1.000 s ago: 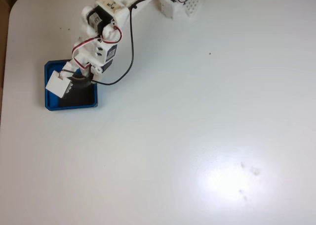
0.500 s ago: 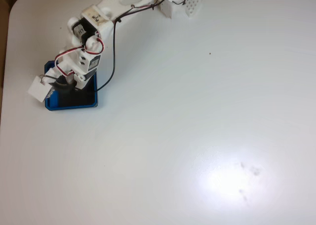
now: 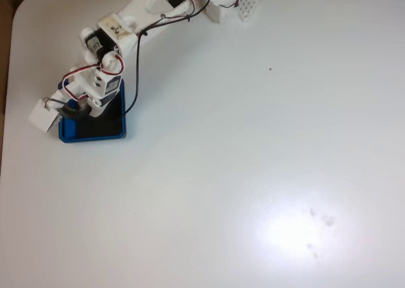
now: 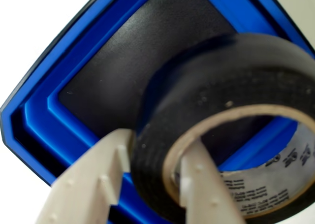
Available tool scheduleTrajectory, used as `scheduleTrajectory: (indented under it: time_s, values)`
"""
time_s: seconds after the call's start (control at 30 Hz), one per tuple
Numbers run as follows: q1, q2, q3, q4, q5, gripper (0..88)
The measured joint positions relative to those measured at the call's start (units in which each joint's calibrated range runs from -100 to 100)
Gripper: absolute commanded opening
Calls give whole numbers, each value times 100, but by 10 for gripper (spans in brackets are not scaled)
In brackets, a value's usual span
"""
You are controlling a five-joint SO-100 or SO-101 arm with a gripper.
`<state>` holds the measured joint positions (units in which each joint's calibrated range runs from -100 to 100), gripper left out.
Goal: Pick the black tape roll and drop it in the blue box
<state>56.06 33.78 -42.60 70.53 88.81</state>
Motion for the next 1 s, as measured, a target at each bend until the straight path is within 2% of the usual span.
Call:
scheduleTrajectory:
  time_s: [0.83, 1.0]
  values:
    - [0, 110, 0, 238, 0, 15]
    - [0, 110, 0, 238, 0, 65]
